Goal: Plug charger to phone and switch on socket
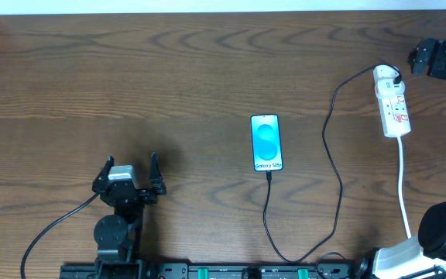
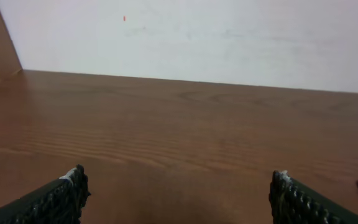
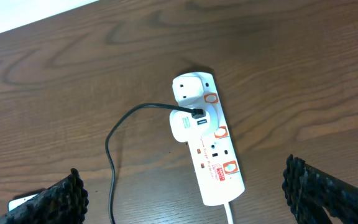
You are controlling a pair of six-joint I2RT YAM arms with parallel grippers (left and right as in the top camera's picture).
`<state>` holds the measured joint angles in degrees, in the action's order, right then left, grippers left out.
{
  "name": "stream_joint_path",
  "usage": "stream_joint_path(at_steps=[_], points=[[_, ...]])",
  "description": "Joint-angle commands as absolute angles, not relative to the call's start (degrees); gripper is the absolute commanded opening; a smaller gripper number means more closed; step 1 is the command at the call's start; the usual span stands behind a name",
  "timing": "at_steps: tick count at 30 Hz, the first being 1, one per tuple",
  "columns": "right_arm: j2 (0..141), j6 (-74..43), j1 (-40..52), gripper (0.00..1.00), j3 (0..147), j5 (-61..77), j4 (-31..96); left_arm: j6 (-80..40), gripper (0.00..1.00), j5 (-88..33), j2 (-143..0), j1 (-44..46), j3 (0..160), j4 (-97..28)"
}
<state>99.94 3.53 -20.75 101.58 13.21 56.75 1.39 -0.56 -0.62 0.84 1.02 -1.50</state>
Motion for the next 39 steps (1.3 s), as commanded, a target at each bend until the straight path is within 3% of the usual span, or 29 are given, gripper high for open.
stream_joint_path(at_steps=[1,39], points=[[99.77,3.27,-20.32,0.99,102.26,13.19,56.82,4.38,0.94,-1.08,-0.1,0.6,0.23,-4.27],[99.77,3.25,-20.32,0.99,102.26,13.21,56.8,1.23,0.94,-2.79,-0.23,0.43,0.23,-4.01]])
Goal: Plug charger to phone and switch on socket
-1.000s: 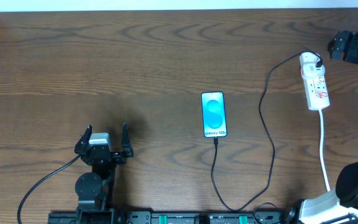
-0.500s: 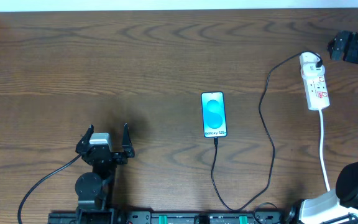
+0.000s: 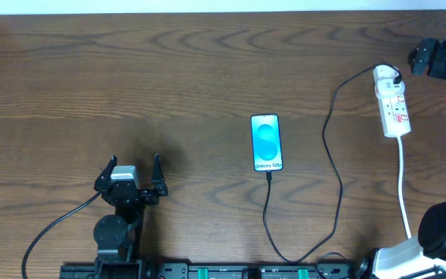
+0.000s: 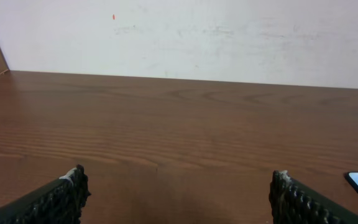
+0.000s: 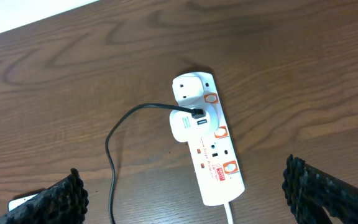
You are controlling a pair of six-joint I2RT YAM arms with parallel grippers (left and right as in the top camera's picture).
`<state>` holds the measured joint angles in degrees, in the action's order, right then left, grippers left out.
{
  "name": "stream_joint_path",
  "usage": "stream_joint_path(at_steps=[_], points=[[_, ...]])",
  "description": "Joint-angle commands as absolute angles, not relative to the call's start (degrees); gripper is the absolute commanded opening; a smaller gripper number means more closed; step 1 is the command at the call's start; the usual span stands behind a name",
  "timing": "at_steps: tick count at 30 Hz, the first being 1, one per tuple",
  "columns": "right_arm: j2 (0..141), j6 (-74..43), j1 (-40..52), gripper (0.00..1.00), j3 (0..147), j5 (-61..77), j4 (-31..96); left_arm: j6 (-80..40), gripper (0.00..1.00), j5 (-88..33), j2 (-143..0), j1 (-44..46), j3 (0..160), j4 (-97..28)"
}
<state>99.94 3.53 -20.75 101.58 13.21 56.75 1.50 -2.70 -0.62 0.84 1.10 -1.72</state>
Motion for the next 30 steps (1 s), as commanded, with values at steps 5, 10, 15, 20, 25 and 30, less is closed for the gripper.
stream_joint_path(at_steps=[5,10,15,20,25,30], points=[[99.77,3.27,-20.32,0.99,102.26,13.21,56.82,1.26,0.94,-2.76,-0.23,0.43,0.23,-3.99],[99.77,3.27,-20.32,0.99,102.26,13.19,56.82,1.26,0.94,-2.79,-0.23,0.43,0.23,-4.01],[99.81,3.25,-20.32,0.99,102.26,13.19,56.8,1.23,0.94,-2.79,-0.23,0.43,0.23,-4.01],[99.92,3.49,-20.32,0.99,102.26,11.99,57.36,1.23,0.94,-2.79,-0.23,0.43,0.23,-3.99],[99.83,3.42,-19.75,0.99,101.91,11.11,57.65,1.26,0.94,-2.79,-0.23,0.43,0.23,-4.01],[99.61,3.22,-18.35,0.99,101.84,12.45,56.12,1.26,0.94,-2.76,-0.23,0.43,0.23,-4.01]])
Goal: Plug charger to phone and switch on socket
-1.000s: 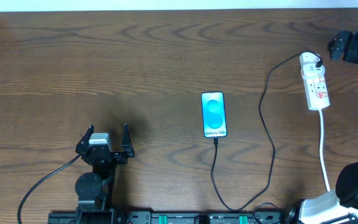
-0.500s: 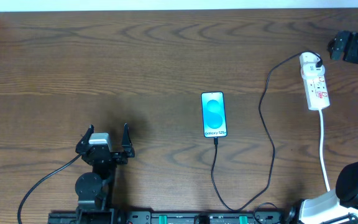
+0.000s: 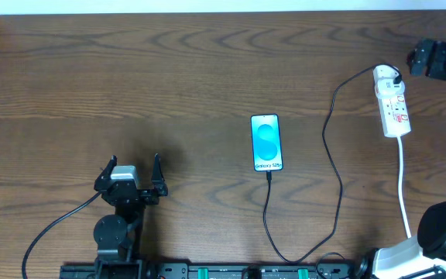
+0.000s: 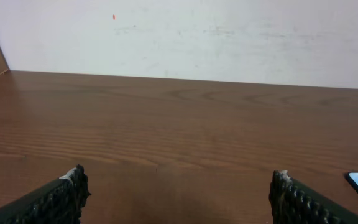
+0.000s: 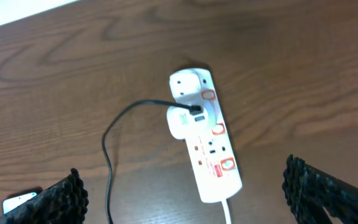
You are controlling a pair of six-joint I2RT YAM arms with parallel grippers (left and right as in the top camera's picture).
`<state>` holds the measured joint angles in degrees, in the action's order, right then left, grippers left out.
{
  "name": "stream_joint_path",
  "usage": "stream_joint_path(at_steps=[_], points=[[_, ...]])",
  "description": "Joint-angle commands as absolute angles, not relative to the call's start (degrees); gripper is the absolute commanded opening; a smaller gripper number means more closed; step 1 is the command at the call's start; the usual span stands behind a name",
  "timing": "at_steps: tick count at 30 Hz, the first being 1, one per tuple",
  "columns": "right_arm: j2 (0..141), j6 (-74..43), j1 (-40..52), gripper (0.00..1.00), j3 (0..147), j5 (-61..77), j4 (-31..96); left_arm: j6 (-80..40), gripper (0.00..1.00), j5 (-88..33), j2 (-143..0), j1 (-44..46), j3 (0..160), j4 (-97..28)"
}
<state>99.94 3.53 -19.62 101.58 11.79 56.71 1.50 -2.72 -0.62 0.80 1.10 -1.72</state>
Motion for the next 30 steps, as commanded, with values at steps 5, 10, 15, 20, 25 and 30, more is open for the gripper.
stream_joint_path(at_steps=[5,10,15,20,25,30], points=[[98.02,3.25,-16.08,0.99,101.06,12.36,54.54,1.26,0.94,-2.76,-0.23,0.43,0.23,-3.99],[94.5,3.25,-14.22,0.99,96.51,12.36,51.09,1.23,0.94,-2.79,-0.23,0.43,0.23,-3.99],[87.61,3.25,-13.26,0.99,83.61,12.36,40.49,1.26,0.94,-2.79,-0.23,0.43,0.23,-4.01],[79.57,2.94,-12.73,0.99,67.13,12.38,26.44,1.26,0.94,-2.79,-0.23,0.43,0.23,-3.99],[71.55,2.76,-12.45,0.99,51.92,12.4,13.45,1.23,0.94,-2.76,-0.23,0.43,0.23,-3.99],[61.63,2.55,-11.75,0.99,36.53,12.4,-1.61,1.26,0.95,-2.79,-0.23,0.43,0.23,-3.99]])
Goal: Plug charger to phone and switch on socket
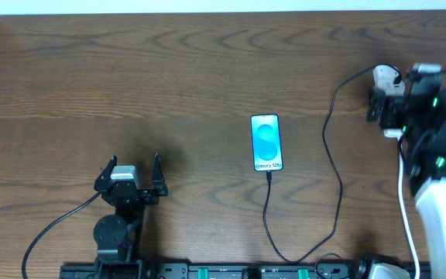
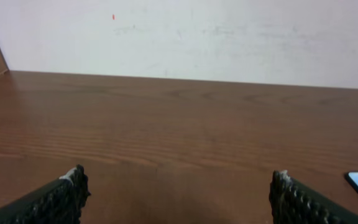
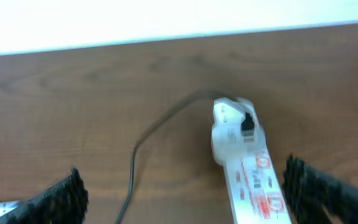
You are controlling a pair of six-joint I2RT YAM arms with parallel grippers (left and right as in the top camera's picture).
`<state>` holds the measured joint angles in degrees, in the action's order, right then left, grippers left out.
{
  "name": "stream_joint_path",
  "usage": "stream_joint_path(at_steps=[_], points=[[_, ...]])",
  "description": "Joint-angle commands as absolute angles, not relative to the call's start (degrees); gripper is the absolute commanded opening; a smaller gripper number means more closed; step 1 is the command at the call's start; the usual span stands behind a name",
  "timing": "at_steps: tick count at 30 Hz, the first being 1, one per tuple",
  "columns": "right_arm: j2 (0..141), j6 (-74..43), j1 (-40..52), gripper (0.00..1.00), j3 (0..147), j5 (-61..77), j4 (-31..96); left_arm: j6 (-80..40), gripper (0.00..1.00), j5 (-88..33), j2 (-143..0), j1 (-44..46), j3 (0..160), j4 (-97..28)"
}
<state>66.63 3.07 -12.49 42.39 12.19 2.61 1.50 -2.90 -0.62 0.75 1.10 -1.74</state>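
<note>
The phone [image 1: 266, 142] lies face up mid-table with its screen lit, and its corner shows in the left wrist view. The black charger cable [image 1: 333, 167] runs from the phone's near end, loops by the front edge and reaches the white adapter [image 3: 231, 129] plugged into the white power strip [image 3: 252, 177]. My right gripper [image 3: 185, 193] hangs open just over the strip, whose far end [image 1: 385, 75] sticks out from under the arm [image 1: 409, 112]. My left gripper [image 1: 130, 172] rests open at the front left, holding nothing [image 2: 178, 199].
The strip's white lead [image 1: 403, 198] runs toward the front right corner. A white wall [image 2: 185, 34] borders the table's far edge. Bare wooden tabletop [image 1: 130, 85] lies between the left gripper and the phone.
My right arm has moved from the far right edge inward and down over the power strip, so the wrist camera now looks low along the strip. The left gripper is unmoved.
The phone lay lit with the cable in it and the adapter in the strip at every moment. My left gripper turned slightly after the first moment, then stayed. My right gripper hung open high beside the strip, shifted a little, and now sits low over it.
</note>
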Motion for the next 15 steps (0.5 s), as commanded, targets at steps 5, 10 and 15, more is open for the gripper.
stream_joint_path(at_steps=[5,10,15], points=[[52.49,2.13,-11.51,0.99,23.53,12.4,-14.39,1.26,0.94,-2.79,-0.23,0.43,0.23,-3.99],[44.03,2.15,-11.51,0.99,12.25,12.36,-24.1,1.26,0.94,-2.79,-0.23,0.43,0.23,-4.01],[36.75,2.2,-11.51,0.99,3.73,12.27,-28.1,1.23,0.94,-2.79,-0.23,0.43,0.23,-3.99]])
